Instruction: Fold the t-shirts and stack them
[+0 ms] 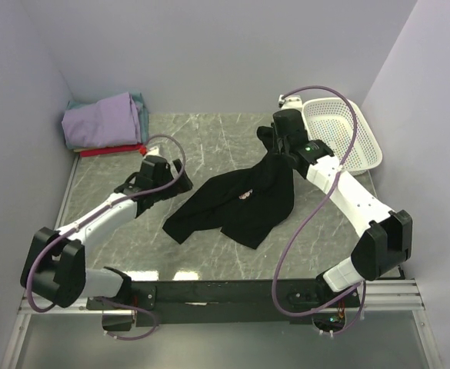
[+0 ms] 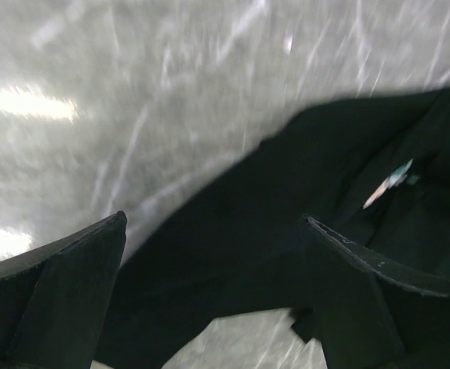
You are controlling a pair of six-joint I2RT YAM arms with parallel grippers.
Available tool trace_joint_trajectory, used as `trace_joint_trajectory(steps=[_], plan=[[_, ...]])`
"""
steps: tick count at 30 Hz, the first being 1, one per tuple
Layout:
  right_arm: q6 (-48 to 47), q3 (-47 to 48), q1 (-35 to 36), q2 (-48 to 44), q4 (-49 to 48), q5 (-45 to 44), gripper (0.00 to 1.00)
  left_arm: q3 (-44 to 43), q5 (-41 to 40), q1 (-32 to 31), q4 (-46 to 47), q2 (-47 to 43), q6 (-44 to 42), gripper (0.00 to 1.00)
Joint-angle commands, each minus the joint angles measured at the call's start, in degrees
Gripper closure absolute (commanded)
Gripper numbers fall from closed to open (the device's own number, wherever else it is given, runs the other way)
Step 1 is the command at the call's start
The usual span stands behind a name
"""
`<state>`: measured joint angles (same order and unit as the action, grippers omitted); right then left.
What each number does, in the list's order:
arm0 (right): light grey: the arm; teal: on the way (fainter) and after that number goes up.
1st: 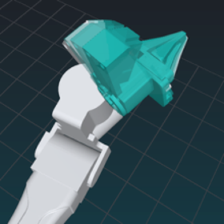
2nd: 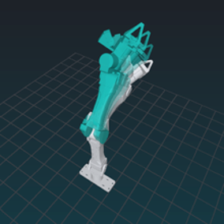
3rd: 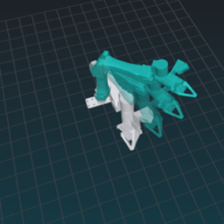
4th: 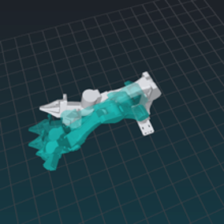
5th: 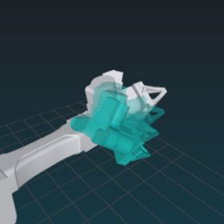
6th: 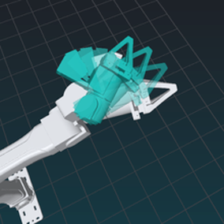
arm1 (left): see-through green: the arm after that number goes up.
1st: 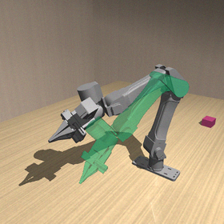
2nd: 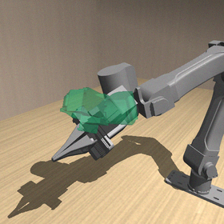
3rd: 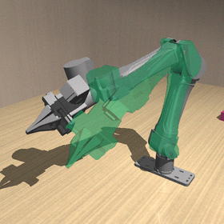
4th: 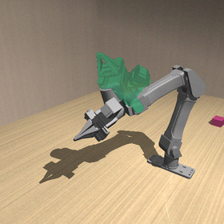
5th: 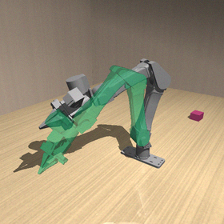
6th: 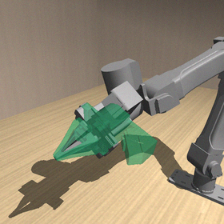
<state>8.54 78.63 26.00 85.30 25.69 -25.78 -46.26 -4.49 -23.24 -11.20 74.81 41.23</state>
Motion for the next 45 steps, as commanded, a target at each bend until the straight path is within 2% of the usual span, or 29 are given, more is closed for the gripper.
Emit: trace_joint_trajectory(steps=[1, 8, 15, 24, 34, 37, 38, 40, 41, 42, 43, 45], plan=[[1.22, -0.85, -0.60, -1.98, -3.19, 2.48, 1.00, 1.96, -3.15, -2.24, 2.41, 0.51, -0.98, 0.01], [1.40, -1.73, -0.77, -1.98, -3.63, 4.86, 1.00, 1.88, -6.05, -4.44, -0.48, 4.38, -2.74, 0.01], [1.48, -2.52, -1.12, -2.33, -3.90, 5.74, 1.00, 1.61, -3.25, -4.88, -1.10, 8.07, -4.58, 0.01], [1.66, -3.22, -1.48, -2.15, -4.33, 6.88, 1.00, 2.67, 3.34, -6.20, -3.03, 5.44, -7.74, 0.00], [1.40, -2.87, -1.83, -1.89, -3.98, 7.76, 1.00, 5.04, 2.74, -6.81, -4.09, 7.19, -7.75, 0.01], [1.48, -2.95, -1.92, -2.06, -3.90, 8.20, 1.00, 4.87, 1.94, -6.73, -3.48, 8.51, -7.66, 0.12], [1.57, -2.96, -1.92, -2.06, -3.90, 8.12, 1.00, 4.86, 1.42, -6.81, -3.39, 8.78, -7.48, 0.25], [1.57, -3.22, -1.92, -2.24, -3.98, 8.38, 1.00, 4.78, 1.33, -6.73, -2.69, 9.83, -7.40, 0.38], [1.49, -3.22, -2.00, -2.33, -3.90, 8.29, 1.00, 4.69, 1.07, -6.81, -2.60, 10.44, -7.48, 0.51], [1.40, -3.31, -2.00, -2.33, -3.81, 8.20, 1.00, 4.51, 0.89, -6.81, -2.68, 10.71, -7.48, 0.58], [1.40, -3.31, -2.00, -2.41, -3.81, 8.20, 1.00, 4.34, 0.45, -6.73, -2.77, 10.97, -7.40, 0.74], [1.31, -3.57, -2.18, -2.68, -3.81, 8.29, 1.00, 4.08, -0.77, -6.81, -2.95, 11.50, -7.48, 0.90]])
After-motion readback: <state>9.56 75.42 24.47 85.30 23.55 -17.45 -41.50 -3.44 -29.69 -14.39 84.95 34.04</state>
